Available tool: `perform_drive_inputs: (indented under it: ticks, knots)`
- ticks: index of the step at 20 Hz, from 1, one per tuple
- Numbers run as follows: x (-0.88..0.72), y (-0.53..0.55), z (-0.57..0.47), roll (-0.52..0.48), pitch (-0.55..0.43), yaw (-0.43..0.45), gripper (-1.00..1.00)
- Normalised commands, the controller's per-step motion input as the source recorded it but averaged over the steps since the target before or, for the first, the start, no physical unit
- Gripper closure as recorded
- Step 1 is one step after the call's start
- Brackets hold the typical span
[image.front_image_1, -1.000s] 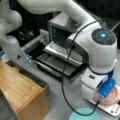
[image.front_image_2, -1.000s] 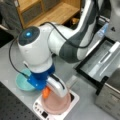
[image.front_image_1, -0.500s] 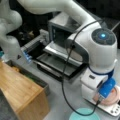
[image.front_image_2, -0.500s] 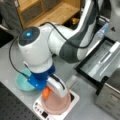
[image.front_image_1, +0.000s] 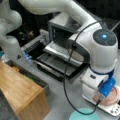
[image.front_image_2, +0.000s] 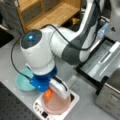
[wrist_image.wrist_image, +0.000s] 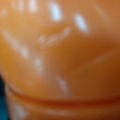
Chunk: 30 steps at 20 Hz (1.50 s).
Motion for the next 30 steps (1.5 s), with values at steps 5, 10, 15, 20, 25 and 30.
perform_drive_inputs:
  ticks: [5, 10, 15, 20, 25, 30]
  knots:
    - [0.02, 0.23, -0.22, -0.068, -0.122, -0.094, 1.00]
    - [-0.02, 0.17, -0.18, -0.076, -0.109, -0.078, 1.00]
    - [-0.08, 0.06, -0.07, -0.065, -0.093, -0.059, 1.00]
    - [-0.12, -0.01, -0.06, -0.052, -0.086, -0.054, -1.00]
    - [-0.13, -0.05, -0.10, -0.056, -0.097, -0.049, -1.00]
    - [-0.15, -0.05, -0.10, -0.054, -0.105, -0.042, -1.00]
